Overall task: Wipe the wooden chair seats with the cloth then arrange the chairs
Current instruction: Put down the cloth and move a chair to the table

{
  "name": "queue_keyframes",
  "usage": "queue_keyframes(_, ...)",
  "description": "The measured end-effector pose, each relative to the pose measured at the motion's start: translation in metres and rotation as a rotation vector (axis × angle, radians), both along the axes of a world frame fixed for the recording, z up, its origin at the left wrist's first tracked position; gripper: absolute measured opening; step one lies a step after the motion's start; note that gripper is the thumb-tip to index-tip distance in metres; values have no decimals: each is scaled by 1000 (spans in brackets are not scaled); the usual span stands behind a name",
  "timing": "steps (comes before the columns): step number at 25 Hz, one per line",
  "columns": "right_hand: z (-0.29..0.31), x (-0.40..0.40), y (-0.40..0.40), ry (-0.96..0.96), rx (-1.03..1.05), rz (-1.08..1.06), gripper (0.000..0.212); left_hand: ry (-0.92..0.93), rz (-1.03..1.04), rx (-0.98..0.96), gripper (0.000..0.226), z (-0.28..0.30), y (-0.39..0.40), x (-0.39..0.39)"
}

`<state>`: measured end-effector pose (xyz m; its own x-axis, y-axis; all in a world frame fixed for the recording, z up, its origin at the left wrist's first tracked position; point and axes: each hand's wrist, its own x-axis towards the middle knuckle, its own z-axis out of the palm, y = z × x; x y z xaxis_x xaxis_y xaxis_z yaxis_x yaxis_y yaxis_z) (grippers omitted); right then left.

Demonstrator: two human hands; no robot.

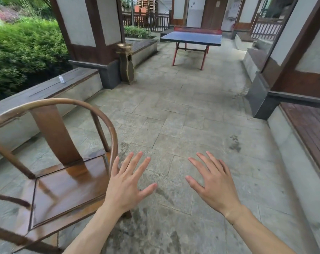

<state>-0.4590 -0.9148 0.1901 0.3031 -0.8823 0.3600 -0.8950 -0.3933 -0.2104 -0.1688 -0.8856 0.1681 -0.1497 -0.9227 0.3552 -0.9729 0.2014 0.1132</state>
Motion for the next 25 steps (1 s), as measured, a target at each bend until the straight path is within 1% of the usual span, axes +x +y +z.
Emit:
queue_keyframes(3,0,1,-59,5,0,-11,66,-1,-10,23,81,2,-65,2)
queue_keyframes(9,-18,-2,-177,-30,5,0,62,13,-5,52,79,-14,-177,-1)
queue_keyframes(13,-30,-9,-280,-70,-11,31,61,16,3,43,75,-24,-269,-11)
queue_keyframes(20,-27,-19,-471,-120,1,175,59,61,124,19,71,-18,-422,-26)
queue_keyframes(25,-28,16,-583,-158,0,311,52,142,231,-53,66,-13,-502,-9)
